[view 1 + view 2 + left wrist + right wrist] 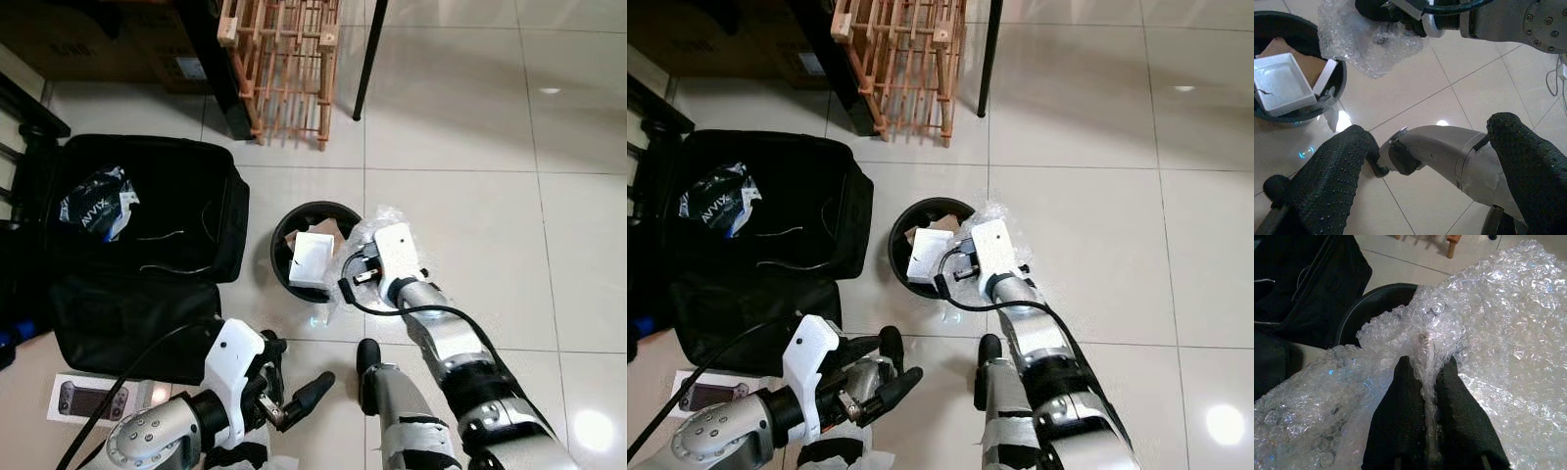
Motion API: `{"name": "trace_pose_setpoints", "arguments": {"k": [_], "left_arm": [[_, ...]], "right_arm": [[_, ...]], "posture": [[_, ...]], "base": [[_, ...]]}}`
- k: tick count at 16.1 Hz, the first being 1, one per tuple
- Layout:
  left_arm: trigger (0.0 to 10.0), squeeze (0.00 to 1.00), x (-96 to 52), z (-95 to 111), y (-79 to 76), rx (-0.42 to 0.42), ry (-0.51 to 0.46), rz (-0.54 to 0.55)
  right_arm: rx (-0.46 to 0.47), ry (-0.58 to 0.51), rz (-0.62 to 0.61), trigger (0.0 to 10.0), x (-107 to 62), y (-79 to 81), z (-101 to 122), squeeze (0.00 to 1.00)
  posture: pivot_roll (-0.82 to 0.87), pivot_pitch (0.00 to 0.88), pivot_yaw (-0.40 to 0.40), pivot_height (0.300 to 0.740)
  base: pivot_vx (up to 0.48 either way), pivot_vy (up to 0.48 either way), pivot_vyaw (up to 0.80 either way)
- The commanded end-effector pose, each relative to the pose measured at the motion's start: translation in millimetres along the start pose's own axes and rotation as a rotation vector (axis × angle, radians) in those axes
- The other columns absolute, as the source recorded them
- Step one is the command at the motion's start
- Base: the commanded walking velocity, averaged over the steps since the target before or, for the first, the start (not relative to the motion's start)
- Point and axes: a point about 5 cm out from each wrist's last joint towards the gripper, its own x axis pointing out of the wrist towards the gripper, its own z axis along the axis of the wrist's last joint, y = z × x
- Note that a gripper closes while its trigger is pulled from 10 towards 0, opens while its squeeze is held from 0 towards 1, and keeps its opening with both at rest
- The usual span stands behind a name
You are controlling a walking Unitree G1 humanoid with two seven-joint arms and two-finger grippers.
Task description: Picking trash to rubbish bin
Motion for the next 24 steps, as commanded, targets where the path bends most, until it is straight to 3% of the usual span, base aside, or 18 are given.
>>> {"name": "trace_pose_setpoints", "arguments": {"k": [1, 7, 11, 18, 24], "left_arm": [[10.0, 0.00, -1.3, -4.7, -8.6, -0.035, 0.014, -0.020], [10.0, 0.00, -5.4, -2.6, -17.3, -0.060, 0.011, -0.049], [10.0, 0.00, -12.4, -7.9, -24.6, -0.035, 0.062, -0.106], [10.0, 0.00, -22.4, -22.8, -1.1, 0.040, 0.119, 0.033], [10.0, 0.00, -26.4, -35.6, 2.2, 0.046, 0.150, 0.076]], "right_arm": [[0.015, 0.058, -0.001, 10.0, 0.0, 7.3, -20.5, 0.00], [-0.020, 0.030, -0.041, 10.0, 6.0, 16.8, -23.8, 0.00], [-0.054, -0.028, -0.112, 10.0, 6.3, 7.5, -21.0, 0.00], [-0.076, -0.068, -0.110, 10.0, 6.3, 10.3, -19.2, 0.00], [-0.082, -0.090, -0.103, 10.0, 7.5, 14.8, -15.5, 0.00]], "posture": [[0.16, 0.595, 0.029, 0.740], [0.19, 0.588, 0.027, 0.740], [0.19, 0.594, 0.028, 0.740], [0.20, 0.598, 0.024, 0.740], [0.20, 0.606, 0.025, 0.740]], "base": [[0.000, 0.000, 0.00], [0.000, 0.000, 0.00], [0.000, 0.000, 0.00], [0.000, 0.000, 0.00], [0.000, 0.000, 0.00]]}}
